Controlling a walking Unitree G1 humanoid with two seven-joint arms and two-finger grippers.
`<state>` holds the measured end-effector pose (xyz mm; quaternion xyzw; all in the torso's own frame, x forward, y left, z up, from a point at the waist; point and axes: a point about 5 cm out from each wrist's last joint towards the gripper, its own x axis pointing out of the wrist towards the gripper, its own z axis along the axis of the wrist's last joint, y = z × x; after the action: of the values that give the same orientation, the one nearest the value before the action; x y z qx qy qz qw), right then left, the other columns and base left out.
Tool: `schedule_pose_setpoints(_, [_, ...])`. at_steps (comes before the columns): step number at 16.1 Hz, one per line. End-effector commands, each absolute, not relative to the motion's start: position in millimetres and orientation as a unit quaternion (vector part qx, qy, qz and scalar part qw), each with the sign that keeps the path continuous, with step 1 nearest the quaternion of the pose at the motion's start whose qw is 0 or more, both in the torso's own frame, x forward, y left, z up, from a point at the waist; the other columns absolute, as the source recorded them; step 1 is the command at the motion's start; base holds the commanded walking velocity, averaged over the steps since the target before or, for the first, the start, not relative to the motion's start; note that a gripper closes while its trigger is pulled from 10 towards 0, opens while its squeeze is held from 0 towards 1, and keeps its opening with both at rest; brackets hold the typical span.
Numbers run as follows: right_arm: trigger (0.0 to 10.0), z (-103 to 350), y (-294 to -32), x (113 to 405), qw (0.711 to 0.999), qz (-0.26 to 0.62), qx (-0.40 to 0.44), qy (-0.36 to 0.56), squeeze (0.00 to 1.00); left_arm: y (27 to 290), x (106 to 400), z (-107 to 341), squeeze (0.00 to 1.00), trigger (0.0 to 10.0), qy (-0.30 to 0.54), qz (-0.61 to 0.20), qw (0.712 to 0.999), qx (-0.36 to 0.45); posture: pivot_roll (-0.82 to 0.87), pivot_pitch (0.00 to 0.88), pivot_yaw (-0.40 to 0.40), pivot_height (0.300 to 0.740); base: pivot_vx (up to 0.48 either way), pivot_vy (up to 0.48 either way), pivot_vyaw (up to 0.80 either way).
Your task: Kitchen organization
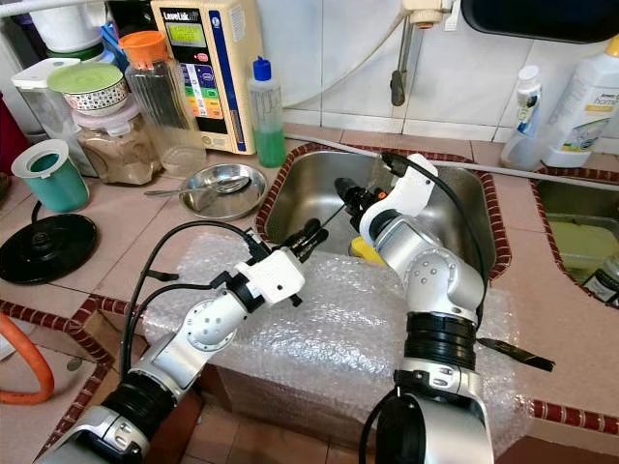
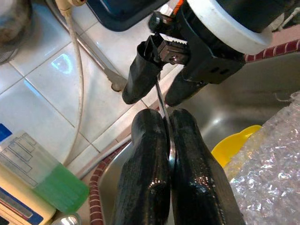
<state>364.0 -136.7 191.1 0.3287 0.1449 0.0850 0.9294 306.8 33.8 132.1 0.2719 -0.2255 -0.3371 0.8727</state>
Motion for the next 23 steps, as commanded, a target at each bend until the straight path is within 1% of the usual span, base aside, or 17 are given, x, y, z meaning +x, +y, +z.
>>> schedule_pose_setpoints(1, [0.0,191.5,-135.5,366.0,0.927,0.077,0.333,0.156,0.00,32.7,309.0,141.6,0.00,2.9,-0.248,-0.333,0.869,0.270,-0.08,0.000,0.044,0.740,0.000,0.000,0.00])
schedule_pose_setpoints(3, [0.0,191.5,-135.5,365.8,0.927,0.076,0.332,0.159,0.00,32.1,308.8,140.9,0.00,3.2,-0.247,-0.335,0.868,0.273,-0.08,0.000,0.043,0.740,0.000,0.000,0.00])
schedule_pose_setpoints(5, [0.0,191.3,-136.4,365.8,0.927,0.073,0.329,0.161,0.00,31.8,308.8,139.4,0.00,3.9,-0.246,-0.336,0.865,0.279,-0.08,0.000,0.045,0.740,0.000,0.000,0.00])
schedule_pose_setpoints(6, [0.0,191.2,-136.6,365.7,0.928,0.072,0.329,0.162,0.00,31.8,308.8,139.0,0.00,3.9,-0.246,-0.337,0.865,0.280,-0.08,0.000,0.045,0.740,0.000,0.000,0.00])
schedule_pose_setpoints(7, [0.0,191.5,-137.3,365.6,0.928,0.071,0.328,0.162,0.00,31.8,309.0,138.4,0.00,4.6,-0.245,-0.336,0.863,0.285,-0.08,0.000,0.045,0.740,0.000,0.000,0.00])
schedule_pose_setpoints(8, [0.0,191.8,-137.7,365.7,0.929,0.070,0.326,0.161,0.00,31.8,309.2,137.6,0.00,6.3,-0.243,-0.337,0.863,0.288,-0.08,0.000,0.045,0.740,0.000,0.000,0.00])
schedule_pose_setpoints(9, [0.0,192.0,-138.0,365.7,0.930,0.070,0.324,0.161,0.00,31.9,309.3,137.3,0.00,6.3,-0.243,-0.336,0.863,0.289,-0.08,0.000,0.045,0.740,0.000,0.000,0.00])
schedule_pose_setpoints(10, [0.0,193.3,-138.6,366.3,0.931,0.068,0.322,0.160,0.00,35.1,312.1,134.5,0.00,7.4,-0.231,-0.325,0.866,0.301,-0.08,0.000,0.045,0.740,0.000,0.000,0.00])
schedule_pose_setpoints(11, [0.0,194.1,-139.1,366.5,0.931,0.068,0.321,0.158,0.00,38.4,315.0,133.1,0.00,7.1,-0.219,-0.313,0.875,0.297,-0.08,0.000,0.045,0.740,0.000,0.000,0.00])
schedule_pose_setpoints(12, [0.0,194.5,-139.9,366.6,0.932,0.067,0.321,0.157,0.00,40.1,316.6,132.6,0.00,8.1,-0.214,-0.308,0.878,0.298,-0.08,0.000,0.045,0.740,0.000,0.000,0.00])
schedule_pose_setpoints(13, [0.0,195.0,-141.2,366.6,0.932,0.066,0.321,0.156,0.00,41.8,318.1,132.7,0.00,10.0,-0.212,-0.304,0.879,0.301,-0.08,0.000,0.045,0.740,0.000,0.000,0.00])
schedule_pose_setpoints(16, [0.0,195.3,-142.0,367.3,0.932,0.063,0.322,0.153,0.00,43.3,319.5,132.4,0.00,10.0,-0.206,-0.302,0.884,0.292,-0.08,0.000,0.045,0.740,0.000,0.000,0.00])
schedule_pose_setpoints(17, [0.0,195.7,-142.9,367.7,0.933,0.058,0.321,0.150,0.00,43.6,319.6,132.1,0.16,10.0,-0.204,-0.301,0.888,0.281,-0.08,0.000,0.048,0.740,0.000,0.000,0.00])
schedule_pose_setpoints(18, [0.0,197.0,-144.9,368.3,0.937,0.051,0.315,0.142,0.00,41.8,318.7,130.7,1.00,10.0,-0.195,-0.311,0.892,0.263,-0.08,0.000,0.048,0.740,0.000,0.000,0.00])
schedule_pose_setpoints(21, [0.0,197.5,-148.3,368.5,0.943,0.044,0.301,0.133,0.00,37.6,315.4,127.9,1.00,10.0,-0.187,-0.330,0.893,0.242,-0.08,0.000,0.050,0.740,0.000,0.000,0.00])
schedule_pose_setpoints(22, [0.0,197.3,-150.7,368.6,0.960,0.039,0.248,0.125,0.00,35.9,314.7,130.6,1.00,10.0,-0.189,-0.331,0.897,0.224,-0.08,0.000,0.050,0.740,0.000,0.000,0.00])
schedule_pose_setpoints(23, [0.0,194.9,-151.7,368.7,0.966,0.034,0.224,0.122,0.00,31.3,313.3,135.3,1.00,10.0,-0.190,-0.342,0.899,0.199,-0.08,0.000,0.048,0.740,0.000,0.000,0.00])
